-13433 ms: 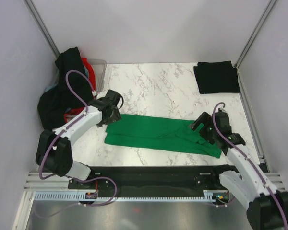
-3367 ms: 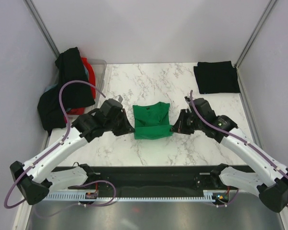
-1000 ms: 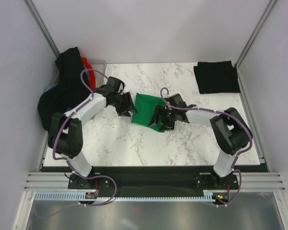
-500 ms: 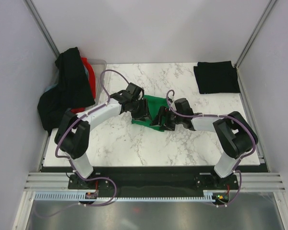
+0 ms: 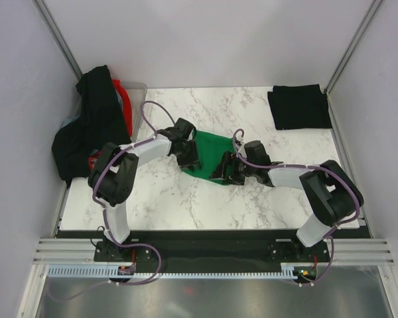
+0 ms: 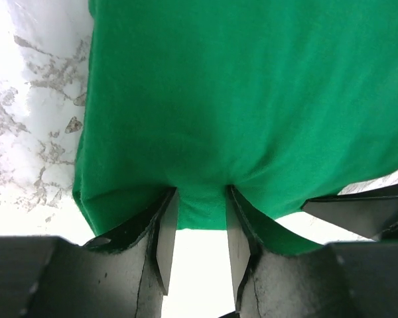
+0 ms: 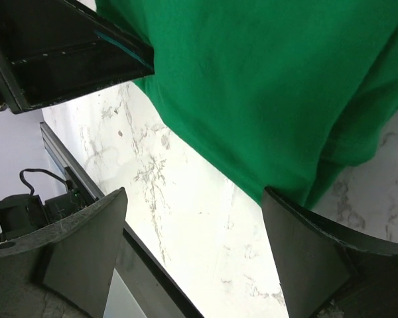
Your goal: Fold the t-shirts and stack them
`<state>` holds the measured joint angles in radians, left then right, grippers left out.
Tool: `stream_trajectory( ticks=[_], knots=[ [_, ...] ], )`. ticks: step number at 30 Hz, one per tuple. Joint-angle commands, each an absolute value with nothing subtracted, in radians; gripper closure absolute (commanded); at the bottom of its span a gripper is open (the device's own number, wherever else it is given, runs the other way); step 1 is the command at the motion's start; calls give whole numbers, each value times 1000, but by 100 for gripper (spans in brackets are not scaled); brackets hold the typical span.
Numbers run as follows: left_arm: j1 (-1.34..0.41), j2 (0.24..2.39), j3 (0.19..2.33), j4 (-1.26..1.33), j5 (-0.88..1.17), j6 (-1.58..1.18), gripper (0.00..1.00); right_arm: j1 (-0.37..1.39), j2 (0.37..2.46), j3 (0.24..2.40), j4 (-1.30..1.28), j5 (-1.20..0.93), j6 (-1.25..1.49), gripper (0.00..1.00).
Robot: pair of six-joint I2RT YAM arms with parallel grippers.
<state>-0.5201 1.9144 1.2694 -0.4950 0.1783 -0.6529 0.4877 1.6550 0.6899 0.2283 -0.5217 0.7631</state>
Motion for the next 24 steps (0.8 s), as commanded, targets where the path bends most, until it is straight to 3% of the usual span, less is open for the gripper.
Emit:
stream_trajectory(
  ticks=[1,11,17,24],
  knots=[
    [-512,1855,1255,-521,66,-571,57,494,1635,644,17,-468,733,9],
    [-514,1464,1453,-906,3,-493,47,500,1358,889,-366,-359,666,2],
    [-514,1110,1257,-976,-44,-465,44,419,1385,971,-459,-291,589,2],
    [-514,818,997,-945,-86,-488,44,313,1596,1123,-465,-313,492,2]
  ],
)
